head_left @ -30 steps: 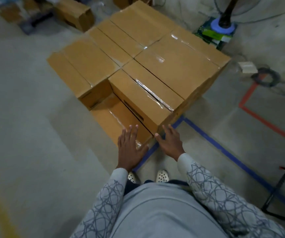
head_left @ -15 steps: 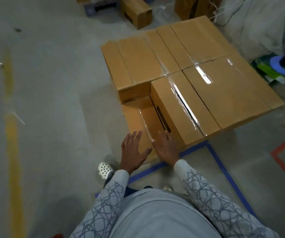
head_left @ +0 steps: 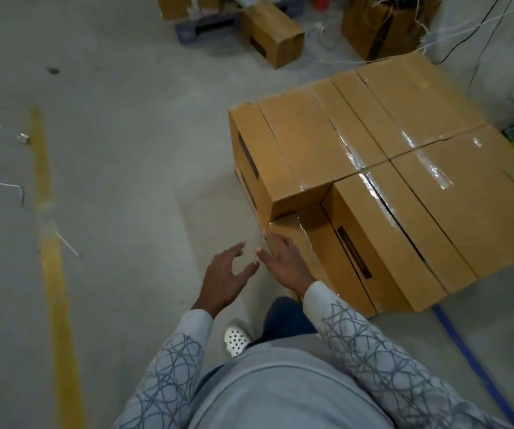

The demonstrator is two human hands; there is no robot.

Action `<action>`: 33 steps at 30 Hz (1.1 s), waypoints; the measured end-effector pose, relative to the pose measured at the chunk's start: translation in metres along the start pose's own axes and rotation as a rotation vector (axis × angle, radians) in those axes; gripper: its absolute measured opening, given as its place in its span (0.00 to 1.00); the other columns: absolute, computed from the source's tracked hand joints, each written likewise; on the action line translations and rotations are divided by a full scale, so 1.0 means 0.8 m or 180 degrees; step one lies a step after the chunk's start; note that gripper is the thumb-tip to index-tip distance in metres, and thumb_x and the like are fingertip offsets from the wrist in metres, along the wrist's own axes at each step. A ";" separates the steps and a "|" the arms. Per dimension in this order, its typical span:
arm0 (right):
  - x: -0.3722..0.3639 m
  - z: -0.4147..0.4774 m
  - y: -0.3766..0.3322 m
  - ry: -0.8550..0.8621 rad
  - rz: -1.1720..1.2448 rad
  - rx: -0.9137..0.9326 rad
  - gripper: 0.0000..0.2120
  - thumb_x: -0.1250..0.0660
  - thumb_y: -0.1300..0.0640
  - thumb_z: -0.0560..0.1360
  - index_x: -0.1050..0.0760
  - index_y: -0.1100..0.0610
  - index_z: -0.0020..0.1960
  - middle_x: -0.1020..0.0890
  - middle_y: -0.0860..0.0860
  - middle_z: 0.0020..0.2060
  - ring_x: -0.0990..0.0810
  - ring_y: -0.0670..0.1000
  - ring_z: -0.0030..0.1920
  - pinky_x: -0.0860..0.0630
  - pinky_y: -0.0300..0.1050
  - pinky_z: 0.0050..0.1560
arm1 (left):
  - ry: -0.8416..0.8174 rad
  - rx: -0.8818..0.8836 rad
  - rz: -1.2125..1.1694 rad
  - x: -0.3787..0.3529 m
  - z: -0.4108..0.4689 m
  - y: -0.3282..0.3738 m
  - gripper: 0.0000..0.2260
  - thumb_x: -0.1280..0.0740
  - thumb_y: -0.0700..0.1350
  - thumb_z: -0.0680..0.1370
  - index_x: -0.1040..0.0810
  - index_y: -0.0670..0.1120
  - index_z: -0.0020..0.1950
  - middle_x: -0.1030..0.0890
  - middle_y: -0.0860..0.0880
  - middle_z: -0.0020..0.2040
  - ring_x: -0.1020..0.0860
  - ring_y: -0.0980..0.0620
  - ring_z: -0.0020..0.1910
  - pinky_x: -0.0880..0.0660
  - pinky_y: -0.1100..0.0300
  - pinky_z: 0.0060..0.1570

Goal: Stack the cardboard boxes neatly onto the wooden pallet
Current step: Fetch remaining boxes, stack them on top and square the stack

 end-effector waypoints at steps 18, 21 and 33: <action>0.081 0.472 -0.334 0.0134 0.0767 0.0233 0.17 0.34 0.45 0.83 0.23 0.50 0.68 0.19 0.47 0.59 0.21 0.47 0.60 0.25 0.38 0.54 | 0.0361 0.0367 -0.1512 0.309 0.479 0.036 0.07 0.28 0.47 0.80 0.15 0.52 0.57 0.13 0.51 0.48 0.16 0.52 0.46 0.22 0.59 0.45; 0.101 0.529 -0.405 0.0154 0.0943 0.0309 0.14 0.33 0.49 0.83 0.20 0.52 0.66 0.17 0.48 0.56 0.19 0.48 0.57 0.21 0.41 0.56 | 0.0426 0.0468 -0.1836 0.361 0.546 0.058 0.08 0.29 0.44 0.80 0.16 0.49 0.59 0.13 0.48 0.50 0.16 0.50 0.46 0.22 0.56 0.47; 0.149 0.847 -0.508 0.0565 0.1378 -0.0209 0.09 0.32 0.50 0.82 0.16 0.54 0.54 0.12 0.49 0.48 0.14 0.53 0.49 0.20 0.52 0.53 | -0.0154 0.1031 -0.1915 0.504 0.900 0.022 0.06 0.28 0.42 0.80 0.15 0.42 0.54 0.13 0.43 0.42 0.16 0.47 0.44 0.23 0.54 0.45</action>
Point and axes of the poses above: each hand's wrist, its own z-axis towards the middle knuckle, its own x-axis out of the back of the hand, y = z × x, the point moved 9 cm from there along z, towards the middle knuckle
